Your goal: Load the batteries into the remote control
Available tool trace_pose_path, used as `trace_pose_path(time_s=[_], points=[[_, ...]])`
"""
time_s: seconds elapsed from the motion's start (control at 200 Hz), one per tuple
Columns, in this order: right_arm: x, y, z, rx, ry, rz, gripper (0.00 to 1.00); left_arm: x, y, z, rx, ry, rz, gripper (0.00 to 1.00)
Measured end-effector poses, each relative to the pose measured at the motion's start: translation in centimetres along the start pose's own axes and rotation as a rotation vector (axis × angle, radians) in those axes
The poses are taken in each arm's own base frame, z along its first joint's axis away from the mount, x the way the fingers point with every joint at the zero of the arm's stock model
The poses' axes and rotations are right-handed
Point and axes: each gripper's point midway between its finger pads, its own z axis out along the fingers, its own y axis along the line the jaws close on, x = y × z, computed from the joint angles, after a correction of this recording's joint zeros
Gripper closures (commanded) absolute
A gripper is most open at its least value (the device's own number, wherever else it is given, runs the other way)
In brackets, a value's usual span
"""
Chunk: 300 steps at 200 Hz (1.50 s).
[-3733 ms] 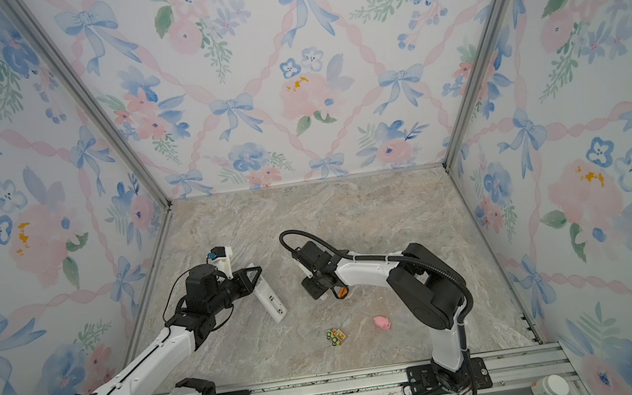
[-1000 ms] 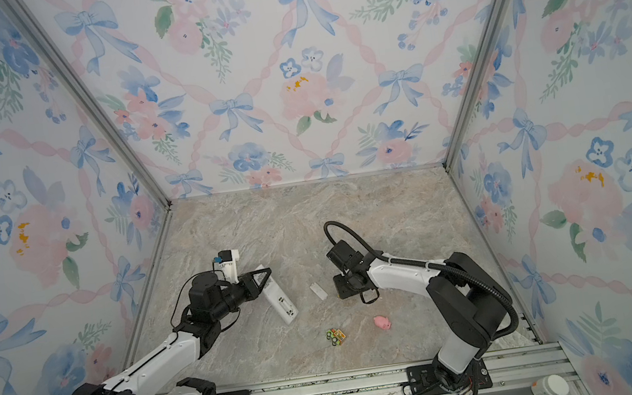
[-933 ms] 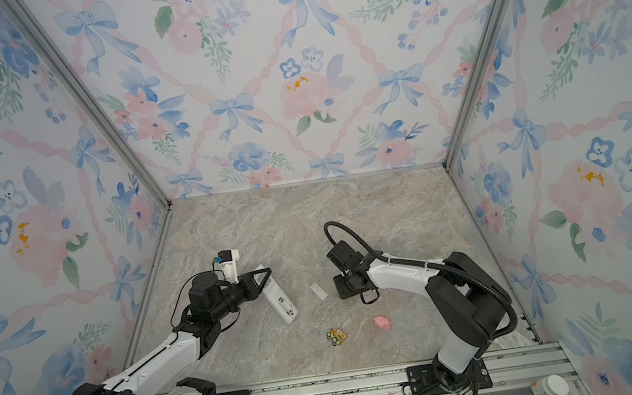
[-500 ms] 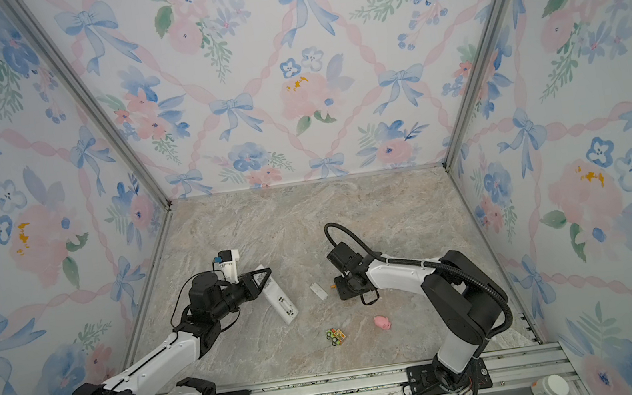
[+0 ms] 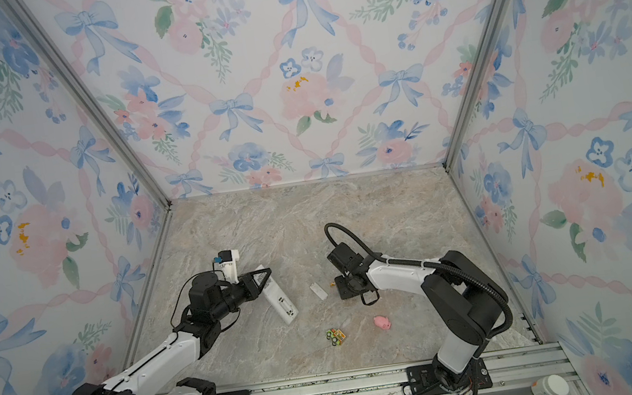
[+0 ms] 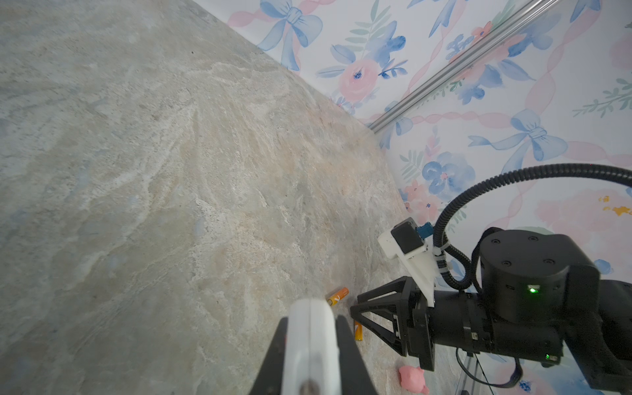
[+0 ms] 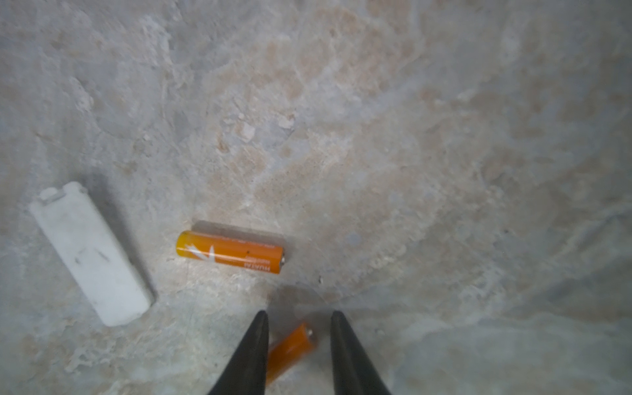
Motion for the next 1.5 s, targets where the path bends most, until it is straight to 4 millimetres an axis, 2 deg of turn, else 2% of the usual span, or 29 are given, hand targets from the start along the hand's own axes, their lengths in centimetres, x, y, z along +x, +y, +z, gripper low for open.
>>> trace_pose_path(time_s=[0.14, 0.395, 0.555, 0.94, 1.085, 1.5], points=[[0.1, 0.1, 0.0, 0.007, -0.002, -0.007, 0.67, 0.0, 0.0, 0.0, 0.000, 0.000, 0.000, 1.00], [0.4, 0.2, -0.1, 0.035, 0.000, -0.041, 0.55, 0.0, 0.0, 0.0, 0.000, 0.001, 0.000, 1.00], [0.5, 0.1, -0.1, 0.044, 0.006, -0.040, 0.54, 0.0, 0.0, 0.0, -0.002, 0.000, 0.005, 1.00], [1.5, 0.4, -0.4, 0.060, 0.038, -0.028, 0.62, 0.0, 0.2, 0.0, -0.015, -0.010, 0.027, 1.00], [1.8, 0.6, -0.5, 0.058, 0.046, -0.025, 0.69, 0.0, -0.1, -0.1, -0.006, -0.014, 0.036, 1.00], [1.8, 0.7, -0.5, 0.051, 0.049, -0.020, 0.79, 0.7, -1.0, 0.1, 0.017, 0.006, 0.058, 1.00]])
